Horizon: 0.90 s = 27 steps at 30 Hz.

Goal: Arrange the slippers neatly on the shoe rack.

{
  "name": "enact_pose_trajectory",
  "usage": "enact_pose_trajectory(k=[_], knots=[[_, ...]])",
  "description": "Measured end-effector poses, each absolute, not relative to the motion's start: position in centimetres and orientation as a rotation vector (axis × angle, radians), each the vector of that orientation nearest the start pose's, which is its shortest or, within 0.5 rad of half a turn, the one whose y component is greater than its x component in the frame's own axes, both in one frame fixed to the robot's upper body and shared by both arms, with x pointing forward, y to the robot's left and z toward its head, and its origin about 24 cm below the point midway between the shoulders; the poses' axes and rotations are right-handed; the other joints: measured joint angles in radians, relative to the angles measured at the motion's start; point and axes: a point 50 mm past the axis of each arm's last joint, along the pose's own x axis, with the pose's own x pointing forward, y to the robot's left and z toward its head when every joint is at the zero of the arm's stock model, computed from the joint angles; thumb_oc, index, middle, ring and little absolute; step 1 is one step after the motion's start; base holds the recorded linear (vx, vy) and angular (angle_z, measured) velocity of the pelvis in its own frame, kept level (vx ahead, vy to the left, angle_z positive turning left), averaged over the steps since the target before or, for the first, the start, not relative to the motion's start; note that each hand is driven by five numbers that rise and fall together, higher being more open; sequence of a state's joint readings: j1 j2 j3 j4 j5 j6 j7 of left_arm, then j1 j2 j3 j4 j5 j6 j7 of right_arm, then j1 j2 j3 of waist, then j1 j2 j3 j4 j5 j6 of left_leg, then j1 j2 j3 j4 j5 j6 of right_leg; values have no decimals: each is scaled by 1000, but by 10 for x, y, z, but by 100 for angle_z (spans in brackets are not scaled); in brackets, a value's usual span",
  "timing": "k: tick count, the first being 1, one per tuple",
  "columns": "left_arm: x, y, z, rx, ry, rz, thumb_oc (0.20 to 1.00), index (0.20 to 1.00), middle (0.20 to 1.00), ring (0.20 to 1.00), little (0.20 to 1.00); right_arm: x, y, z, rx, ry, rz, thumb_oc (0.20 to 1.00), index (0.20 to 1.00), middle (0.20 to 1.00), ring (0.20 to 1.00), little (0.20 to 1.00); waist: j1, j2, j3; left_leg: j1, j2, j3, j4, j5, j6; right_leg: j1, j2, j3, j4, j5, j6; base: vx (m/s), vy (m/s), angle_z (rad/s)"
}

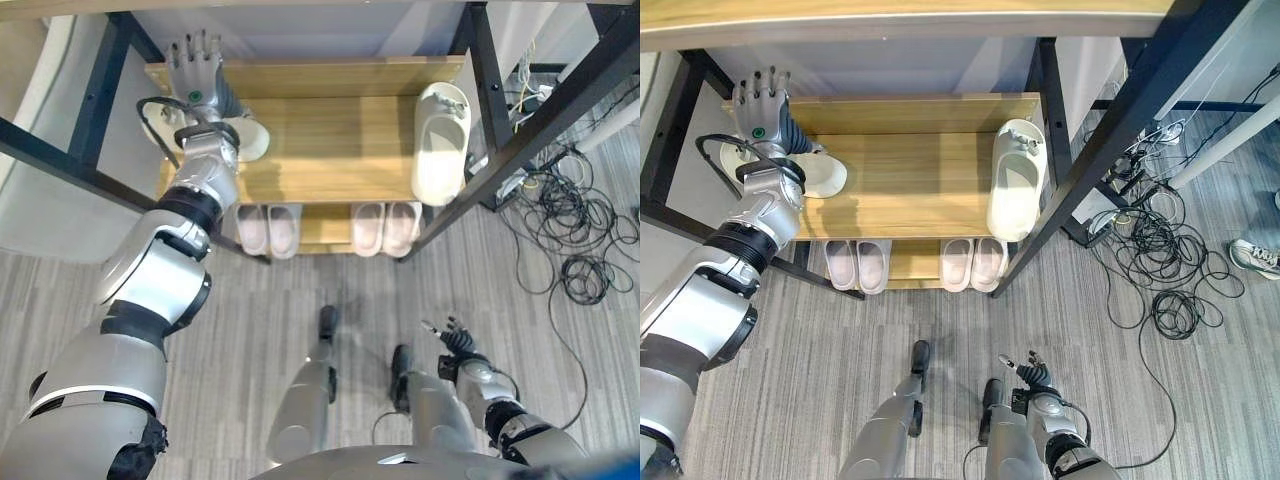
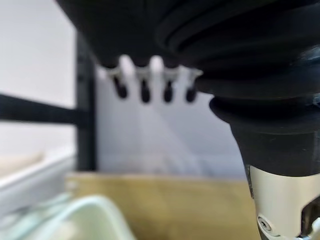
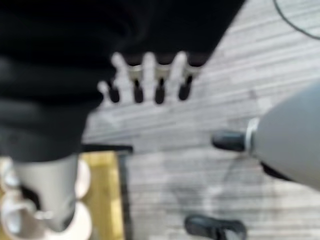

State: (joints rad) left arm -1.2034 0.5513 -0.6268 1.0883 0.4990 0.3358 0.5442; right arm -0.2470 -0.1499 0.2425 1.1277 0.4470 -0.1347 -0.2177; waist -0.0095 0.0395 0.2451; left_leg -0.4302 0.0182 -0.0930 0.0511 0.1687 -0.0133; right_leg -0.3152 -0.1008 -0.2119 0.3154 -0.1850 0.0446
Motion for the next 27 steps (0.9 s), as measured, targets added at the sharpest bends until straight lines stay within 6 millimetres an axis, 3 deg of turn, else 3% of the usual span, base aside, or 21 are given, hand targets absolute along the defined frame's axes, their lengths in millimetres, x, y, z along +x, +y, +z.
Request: enact_pose_trajectory(k=[2, 4, 6, 8, 13, 19, 20, 23, 27], knots=[[408, 245, 221, 1506, -89, 695, 1000, 1000, 1000, 1000, 1000, 210, -189, -119, -3, 786, -266, 1000, 1000, 1000, 1000, 1000, -3, -6, -3, -4, 1, 0, -5, 2, 0, -3, 2, -2, -7, 1, -1, 21, 24, 3], [402, 272, 219, 1579, 15, 748, 1000, 1000, 1000, 1000, 1000, 204, -193, -122, -21, 809, -269, 1000, 1000, 1000, 1000, 1000, -7, -32, -13, -12, 1, -1, -16, 4, 1, -9, 3, -4, -22, 4, -1, 19, 33, 2], [399, 281, 226, 1580, 40, 790, 1000, 1000, 1000, 1000, 1000, 201, -195, -124, -26, 821, -273, 1000, 1000, 1000, 1000, 1000, -7, -50, -20, -32, 1, -2, -16, 4, 1, -21, 3, -11, -30, 5, 0, 21, 33, 5], [395, 294, 236, 1610, 69, 838, 1000, 1000, 1000, 1000, 1000, 210, -191, -119, -33, 794, -246, 1000, 1000, 1000, 1000, 1000, -13, -69, -17, -43, 1, -1, -15, 4, 1, -27, 5, -10, -44, 12, 2, 18, 42, -1], [387, 312, 245, 1610, 86, 892, 1000, 1000, 1000, 1000, 1000, 228, -186, -109, -35, 734, -227, 1000, 1000, 1000, 1000, 1000, -34, -92, -11, -58, 0, 3, -16, 0, 4, -26, 7, -9, -84, 32, 10, 19, 44, -2], [380, 325, 245, 1388, 131, 990, 1000, 1000, 1000, 1000, 1000, 229, -183, -108, -52, 732, -214, 1000, 1000, 1000, 1000, 1000, -30, -98, -3, -64, -1, 10, -20, -2, 5, -25, 8, -1, -111, 44, 12, 20, 29, -4], [378, 329, 246, 1388, 142, 1000, 200, 200, 200, 200, 200, 230, -182, -108, -57, 727, -204, 1000, 1000, 1000, 1000, 1000, -31, -97, 0, -64, 0, 13, -20, -2, 6, -25, 8, 1, -115, 47, 12, 17, 18, -10], [373, 339, 239, 1263, 199, 1018, 200, 200, 200, 200, 200, 233, -179, -106, -74, 716, -182, 1000, 1000, 1000, 1000, 1000, -39, -90, 8, -64, 4, 23, -21, -2, 5, -25, 12, 8, -126, 57, 13, 20, 9, -10], [372, 341, 236, 1254, 211, 1011, 200, 200, 200, 200, 200, 233, -179, -105, -108, 708, -163, 1000, 1000, 1000, 1000, 1000, -48, -88, 9, -58, 8, 31, -30, -1, 6, -25, 14, 15, -129, 59, 13, 13, -6, -4]])
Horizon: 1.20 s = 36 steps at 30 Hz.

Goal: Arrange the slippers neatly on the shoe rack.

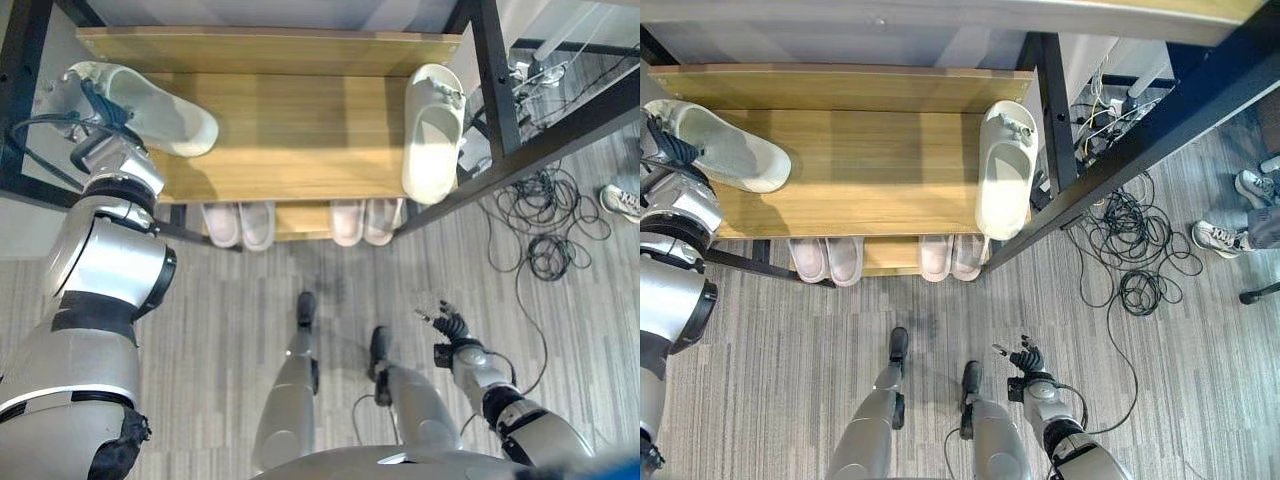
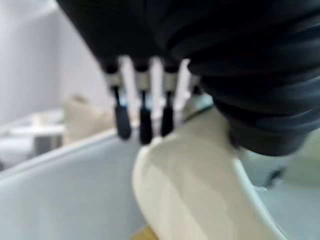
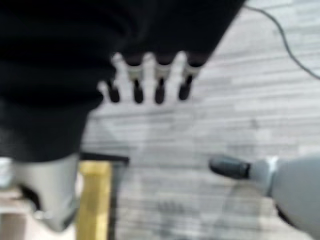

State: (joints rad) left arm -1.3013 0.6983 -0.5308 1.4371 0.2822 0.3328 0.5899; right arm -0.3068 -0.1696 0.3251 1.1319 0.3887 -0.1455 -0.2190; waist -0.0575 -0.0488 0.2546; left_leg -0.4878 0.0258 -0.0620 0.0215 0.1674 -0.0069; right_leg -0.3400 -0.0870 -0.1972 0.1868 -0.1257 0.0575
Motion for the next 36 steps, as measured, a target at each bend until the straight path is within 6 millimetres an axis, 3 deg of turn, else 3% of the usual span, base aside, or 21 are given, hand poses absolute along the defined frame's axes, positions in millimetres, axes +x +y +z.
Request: enact_pose_trajectory(k=[5, 6, 7, 8, 10, 13, 15, 19, 20, 21, 22, 23, 24, 28, 36], knots=[[370, 345, 221, 1289, 243, 959, 200, 200, 200, 200, 200, 231, -180, -107, -127, 716, -155, 1000, 1000, 1000, 1000, 1000, 1, 3, 2, 50, 3, 15, -18, 1, 1, 39, 0, 14, -14, 0, 1, 12, -47, -7], [379, 328, 212, 1299, 201, 890, 200, 200, 200, 200, 200, 226, -182, -110, -129, 731, -162, 1000, 1000, 1000, 1000, 1000, 12, 15, 7, 70, 4, 22, -21, 1, 1, 56, 0, 20, -15, 0, 2, 22, -61, -9], [381, 324, 211, 1300, 192, 875, 200, 200, 200, 200, 200, 225, -182, -111, -130, 736, -162, 1000, 1000, 1000, 1000, 1000, 14, 19, 8, 72, 4, 22, -21, 1, 1, 58, 0, 20, -14, 0, 2, 29, -56, -5], [392, 298, 197, 1298, 162, 796, 200, 200, 200, 200, 200, 217, -184, -116, -124, 762, -164, 1000, 1000, 1000, 1000, 1000, 16, 37, 14, 87, 5, 23, -22, 1, 1, 70, -1, 20, -13, -2, 2, 59, -71, 0], [401, 271, 189, 1291, 128, 725, 200, 200, 200, 200, 200, 204, -185, -123, -121, 798, -164, 1000, 1000, 1000, 1000, 1000, 18, 50, 10, 117, 5, 30, -42, 1, 0, 80, -2, 29, -11, -3, 3, 63, -82, -9], [397, 279, 179, 1275, 105, 677, 200, 200, 200, 200, 200, 180, -200, -135, -134, 887, -220, 1000, 1000, 1000, 1000, 1000, 6, 96, -7, 154, 6, 33, -79, 23, 0, 108, 0, 34, -14, 2, 5, 81, -46, -10], [401, 268, 182, 1277, 39, 625, 200, 200, 200, 200, 200, 169, -214, -138, -153, 922, -251, 1000, 1000, 1000, 1000, 1000, 13, 130, -25, 164, 6, 38, -99, 32, 5, 109, -1, 32, -15, 2, 5, 45, -20, 3], [405, 249, 172, 1282, 18, 549, 200, 200, 200, 200, 200, 172, -217, -136, -145, 911, -268, 1000, 1000, 1000, 1000, 1000, 11, 181, -59, 175, 6, 44, -109, 37, 7, 112, -2, 39, -14, 2, 6, 16, -23, -4], [407, 224, 161, 1274, -4, 504, 200, 200, 200, 200, 200, 176, -213, -134, -128, 897, -263, 1000, 1000, 1000, 1000, 1000, 11, 187, -63, 176, 3, 45, -101, 37, 6, 106, -6, 39, 0, -6, 12, -33, -37, 18], [407, 176, 149, 1225, -99, 416, 200, 200, 200, 200, 200, 173, -218, -134, -130, 896, -279, 1000, 1000, 1000, 1000, 1000, 23, 190, -65, 180, -11, 35, -91, 36, 6, 106, -19, 38, 37, -32, 16, -24, -30, 21], [397, 105, 125, 1130, -191, 221, 200, 200, 200, 200, 200, 177, -213, -133, -123, 884, -266, 1000, 1000, 1000, 1000, 1000, 39, 189, -66, 190, -12, 29, -102, 37, 6, 98, -21, 39, 50, -40, 11, -10, -36, 4], [388, 71, 115, 1124, -245, 119, 200, 200, 200, 200, 200, 193, -207, -126, -111, 831, -250, 1000, 1000, 1000, 1000, 1000, 23, 185, -65, 175, -9, 31, -109, 38, 6, 72, -20, 45, 70, -41, 6, 3, -28, -14], [385, 54, 118, 1106, -265, 135, 200, 200, 200, 200, 200, 201, -208, -122, -114, 813, -254, 1000, 1000, 1000, 1000, 1000, -7, 190, -66, 161, -9, 32, -107, 40, 4, 47, -21, 46, 99, -46, 7, 13, -17, -12], [387, 54, 129, 1089, -286, 153, 200, 200, 200, 200, 200, 184, -218, -129, -121, 865, -302, 1000, 1000, 1000, 1000, 1000, 0, 204, -66, 152, -7, 27, -107, 45, 3, 24, -22, 46, 131, -67, 1, 2, 2, 1], [388, 59, 134, 1197, -362, 173, 200, 200, 200, 200, 200, 185, -219, -128, -124, 860, -318, 1000, 1000, 1000, 1000, 1000, 10, 199, -58, 137, -8, 25, -106, 47, 3, 6, -23, 44, 141, -73, 2, 1, 1, 0]])
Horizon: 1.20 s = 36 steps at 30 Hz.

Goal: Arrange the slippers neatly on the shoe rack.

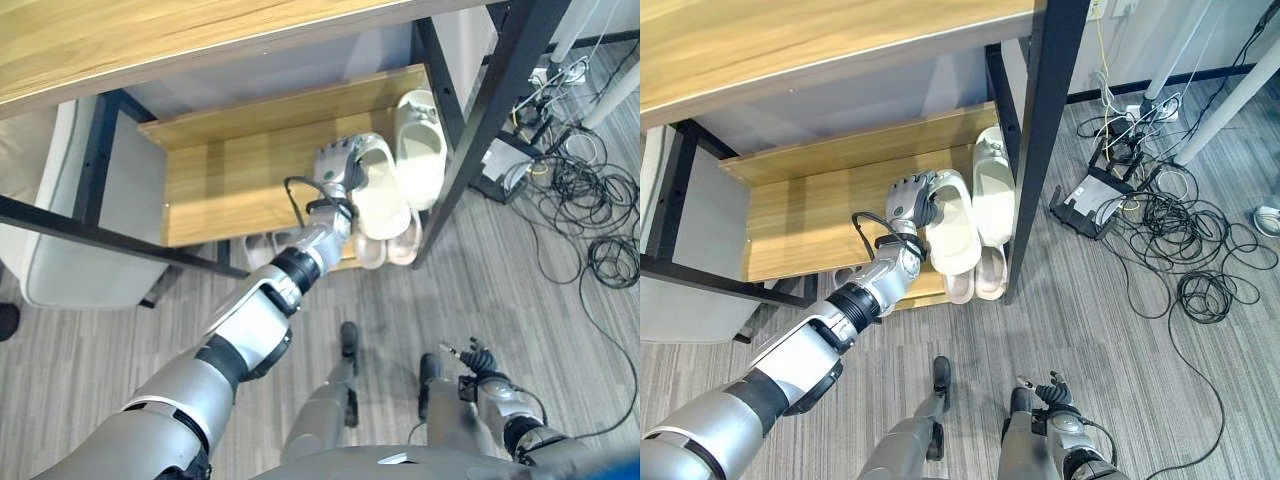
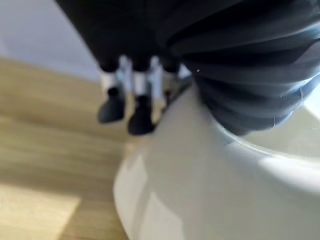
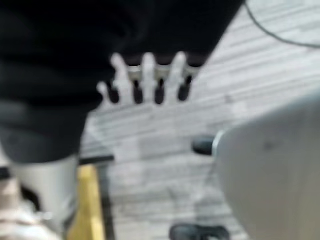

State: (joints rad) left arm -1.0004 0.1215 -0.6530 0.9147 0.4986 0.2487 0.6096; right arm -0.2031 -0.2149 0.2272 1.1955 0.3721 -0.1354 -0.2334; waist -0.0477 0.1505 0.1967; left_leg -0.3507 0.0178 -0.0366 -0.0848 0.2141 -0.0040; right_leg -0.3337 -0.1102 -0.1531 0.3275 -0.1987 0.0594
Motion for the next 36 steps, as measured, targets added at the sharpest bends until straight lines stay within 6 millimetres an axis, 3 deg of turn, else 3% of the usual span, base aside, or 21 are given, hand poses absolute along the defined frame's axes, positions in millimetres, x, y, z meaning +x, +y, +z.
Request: enact_pose_trajectory(k=[7, 9, 12, 17, 18, 22, 27, 30, 32, 36], knots=[[398, 84, 158, 1394, -450, 253, 200, 200, 200, 200, 200, 195, -220, -123, -139, 833, -315, 1000, 1000, 1000, 1000, 1000, -6, 7, 40, -8, 0, 0, -1, 2, 0, -9, -1, 0, -1, 0, 0, -2, 9, 0], [405, 92, 173, 1525, -491, 301, 200, 200, 200, 200, 200, 195, -219, -123, -144, 832, -308, 1000, 1000, 1000, 1000, 1000, -14, 7, 40, -14, 0, 0, -1, 2, 0, -11, -1, -2, -7, 0, 0, 0, 0, 0], [410, 90, 206, 1541, -537, 376, 200, 200, 200, 200, 200, 192, -217, -125, -160, 833, -285, 1000, 1000, 1000, 1000, 1000, -24, 7, 40, -14, -2, 5, -3, 2, 0, -5, -3, -1, -20, 3, 2, 18, 31, -1], [411, 90, 202, 1542, -514, 377, 200, 200, 200, 200, 200, 195, -216, -123, -168, 821, -268, 1000, 1000, 1000, 1000, 1000, -43, 6, 40, -10, 0, 9, -3, 2, 0, -6, -1, 2, -16, 4, 4, 2, 3, -1], [412, 92, 200, 1545, -500, 379, 1000, 1000, 1000, 1000, 1000, 195, -215, -123, -165, 816, -264, 1000, 1000, 1000, 1000, 1000, -49, 5, 40, -9, 0, 11, -3, 2, 0, -6, -2, 3, -14, 4, 4, 11, -6, -7], [409, 78, 193, 1494, -504, 343, 1000, 1000, 1000, 1000, 1000, 195, -220, -122, -186, 815, -252, 1000, 1000, 1000, 1000, 1000, -56, 3, 39, 2, 0, 25, -3, 2, 0, -7, -2, 15, -5, 5, 4, 9, -2, -9], [408, 84, 178, 1472, -458, 315, 1000, 1000, 1000, 1000, 1000, 196, -222, -121, -191, 812, -256, 1000, 1000, 1000, 1000, 1000, -44, 4, 34, 7, 1, 26, -2, 3, 1, -6, -2, 22, 4, 5, 4, 2, -2, -1], [410, 98, 181, 1493, -445, 346, 1000, 1000, 1000, 1000, 1000, 192, -224, -124, -199, 834, -266, 1000, 1000, 1000, 1000, 1000, -38, 9, 2, 6, 1, 26, -3, 3, 2, -7, -2, 23, 5, 5, 4, 1, -3, -1], [413, 124, 189, 1510, -422, 405, 1000, 1000, 1000, 1000, 1000, 190, -225, -124, -199, 839, -272, 1000, 1000, 1000, 1000, 1000, -42, 23, -8, 4, 1, 25, -3, 3, 2, -12, -2, 24, 4, 5, 4, 0, 0, 0], [415, 148, 207, 1369, -368, 506, 1000, 1000, 1000, 1000, 1000, 180, -226, -129, -197, 872, -284, 1000, 1000, 1000, 1000, 1000, -8, 45, -23, -14, 1, 25, -2, 4, 4, -30, -2, 22, 13, 4, 3, 0, 0, 0]])
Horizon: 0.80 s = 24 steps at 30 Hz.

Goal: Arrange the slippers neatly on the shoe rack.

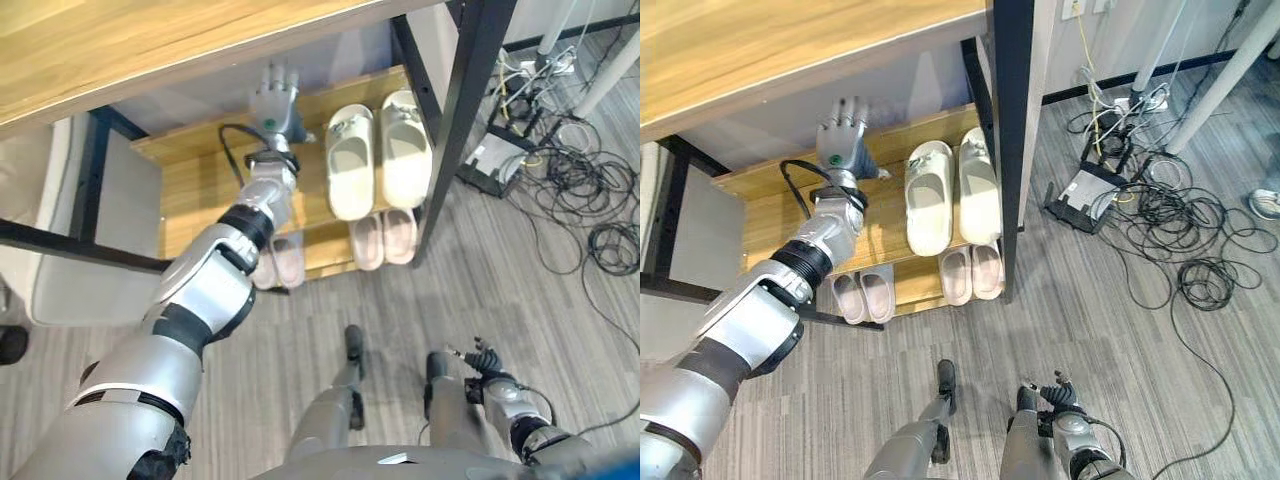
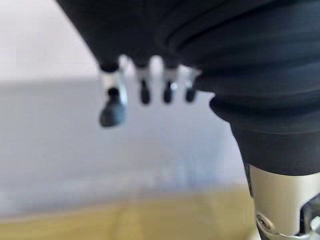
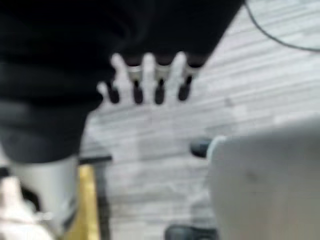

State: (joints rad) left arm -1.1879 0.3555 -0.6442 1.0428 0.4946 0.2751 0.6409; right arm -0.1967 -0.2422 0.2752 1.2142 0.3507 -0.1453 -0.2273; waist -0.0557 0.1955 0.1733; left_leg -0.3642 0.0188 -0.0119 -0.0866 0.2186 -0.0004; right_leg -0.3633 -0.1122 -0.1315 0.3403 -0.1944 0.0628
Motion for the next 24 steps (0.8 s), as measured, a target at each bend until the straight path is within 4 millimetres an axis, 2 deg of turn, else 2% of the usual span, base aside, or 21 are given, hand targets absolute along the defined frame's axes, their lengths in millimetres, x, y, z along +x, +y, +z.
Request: enact_pose_trajectory(k=[2, 3, 4, 6, 7, 8, 9, 10, 11, 12, 13, 14, 15, 16, 17, 18, 19, 20, 22, 24], knots=[[415, 155, 204, 1341, -345, 511, 1000, 1000, 1000, 1000, 1000, 180, -227, -129, -188, 872, -295, 1000, 1000, 1000, 1000, 1000, 7, 0, 0, -6, -2, 0, 0, 1, 1, -11, -2, 1, 10, -2, 1, 9, 0, -2], [411, 160, 182, 1251, -281, 487, 1000, 1000, 1000, 1000, 1000, 180, -228, -129, -162, 874, -318, 1000, 1000, 1000, 1000, 1000, 12, 1, -1, -4, -4, 1, 0, 1, 1, -13, -4, 1, 15, -6, 1, 35, 18, -1], [400, 165, 143, 1047, -170, 455, 1000, 1000, 1000, 1000, 1000, 181, -228, -129, -142, 874, -330, 1000, 1000, 1000, 1000, 1000, 22, 1, -1, -2, -4, 0, 0, 1, 1, -14, -5, 1, 23, -12, 1, 38, 25, 2], [378, 166, 101, 745, -68, 439, 1000, 1000, 1000, 1000, 1000, 181, -226, -130, -92, 881, -368, 1000, 1000, 1000, 1000, 1000, 24, 3, -2, 0, -7, 0, 0, 1, 1, -14, -8, 2, 29, -18, -1, 12, 18, 7], [366, 158, 71, 676, 32, 390, 1000, 1000, 1000, 1000, 1000, 180, -226, -130, -90, 886, -381, 1000, 1000, 1000, 1000, 1000, 59, 2, -1, -5, -6, -2, 1, 1, 1, -23, -10, -1, 37, -23, -4, -739, 386, 8], [364, 157, 66, 679, 43, 378, 1000, 1000, 1000, 1000, 1000, 180, -227, -130, -91, 885, -383, 1000, 1000, 1000, 1000, 1000, 72, -1, 1, -7, -9, -1, 1, 1, 1, -32, -14, 1, 52, -29, -4, -679, 293, 8], [358, 152, 53, 671, 65, 360, 1000, 1000, 1000, 1000, 1000, 179, -231, -130, -89, 886, -398, 1000, 1000, 1000, 1000, 1000, 79, -10, 3, -7, -17, -6, 8, 13, -16, -44, -26, -20, 70, -20, -14, -637, 228, -2], [354, 151, 40, 673, 99, 373, 1000, 1000, 1000, 1000, 1000, 174, -237, -132, -78, 909, -425, 1000, 1000, 1000, 1000, 1000, 92, -33, 8, -9, -28, -16, 27, 41, -55, -38, -51, -58, 85, 0, -21, 135, -222, 9], [328, 164, 41, 655, 4, 224, 1000, 1000, 1000, 1000, 1000, 162, -244, -134, -25, 926, -460, 1000, 1000, 1000, 1000, 1000, 61, -38, 5, 44, -31, -27, 27, 31, -38, 55, -50, -101, 30, -20, -18, 162, -184, 19], [285, 161, 63, 652, -210, 25, 1000, 1000, 1000, 1000, 1000, 120, -263, -144, -75, 1014, -531, 1000, 1000, 1000, 1000, 1000, 80, -48, -18, 89, -5, -55, 35, -42, -32, 133, -19, -126, -16, -27, -6, 126, -123, 18], [262, 183, 74, 557, -242, 94, 1000, 1000, 1000, 1000, 1000, 104, -261, -149, -46, 1061, -557, 1000, 1000, 1000, 1000, 1000, 109, -59, -35, 107, 4, -52, 20, -65, -36, 166, -12, -137, -52, -17, -11, 108, -74, 16], [247, 200, 75, 548, -234, 142, 1000, 1000, 1000, 1000, 1000, 87, -258, -154, -2, 1100, -604, 1000, 1000, 1000, 1000, 1000, 115, -60, -43, 128, 12, -51, 21, -91, -63, 214, 4, -140, -109, 0, -14, 84, -69, 31], [250, 216, 65, 567, -165, 183, 1000, 1000, 1000, 1000, 1000, 64, -254, -160, -4, 1176, -606, 1000, 1000, 1000, 1000, 1000, 156, -58, -76, 135, 8, -52, 23, -127, -83, 239, 2, -151, -151, 4, -20, 105, -93, 46], [248, 231, 56, 565, -101, 225, 1000, 1000, 1000, 1000, 1000, 68, -254, -159, 2, 1173, -609, 1000, 1000, 1000, 1000, 1000, 185, -46, -98, 133, 3, -53, 19, -129, -85, 243, -3, -159, -151, 6, -21, 103, -104, 37], [236, 242, 50, 538, -61, 251, 1000, 1000, 1000, 1000, 1000, 75, -258, -158, 6, 1159, -615, 1000, 1000, 1000, 1000, 1000, 180, -37, -105, 140, 3, -54, 19, -117, -70, 261, 0, -164, -167, 27, -11, 46, -77, 19], [229, 243, 46, 510, -42, 260, 1000, 1000, 1000, 1000, 1000, 78, -256, -158, 16, 1153, -609, 1000, 1000, 1000, 1000, 1000, 185, -28, -117, 162, 4, -60, 19, -76, -43, 307, 7, -179, -198, 37, -7, 43, -99, 34], [221, 241, 43, 463, -41, 240, 1000, 1000, 1000, 1000, 1000, 77, -247, -160, 34, 1161, -589, 1000, 1000, 1000, 1000, 1000, 199, -38, -141, 186, -8, -73, 5, -63, -25, 340, 1, -195, -218, 32, 0, 28, -71, 43], [212, 242, 39, 429, -34, 231, 1000, 1000, 1000, 1000, 1000, 81, -238, -162, 57, 1158, -562, 1000, 1000, 1000, 1000, 1000, 228, -47, -163, 189, -16, -86, -2, -59, -22, 355, -2, -209, -232, 33, 4, 37, -79, 48], [203, 241, 30, 330, -2, 247, 1000, 1000, 1000, 1000, 1000, 80, -229, -164, 79, 1169, -546, 1000, 1000, 1000, 1000, 1000, 231, -58, -166, 203, -29, -110, -2, -53, -20, 407, -1, -243, -279, 46, 14, 32, -44, 49], [187, 247, 5, 243, 113, 266, 1000, 1000, 1000, 1000, 1000, 77, -227, -166, 90, 1186, -539, 1000, 1000, 1000, 1000, 1000, 243, -69, -174, 218, -41, -139, -3, -54, -21, 451, -1, -280, -315, 49, 17, 32, -25, 48]])
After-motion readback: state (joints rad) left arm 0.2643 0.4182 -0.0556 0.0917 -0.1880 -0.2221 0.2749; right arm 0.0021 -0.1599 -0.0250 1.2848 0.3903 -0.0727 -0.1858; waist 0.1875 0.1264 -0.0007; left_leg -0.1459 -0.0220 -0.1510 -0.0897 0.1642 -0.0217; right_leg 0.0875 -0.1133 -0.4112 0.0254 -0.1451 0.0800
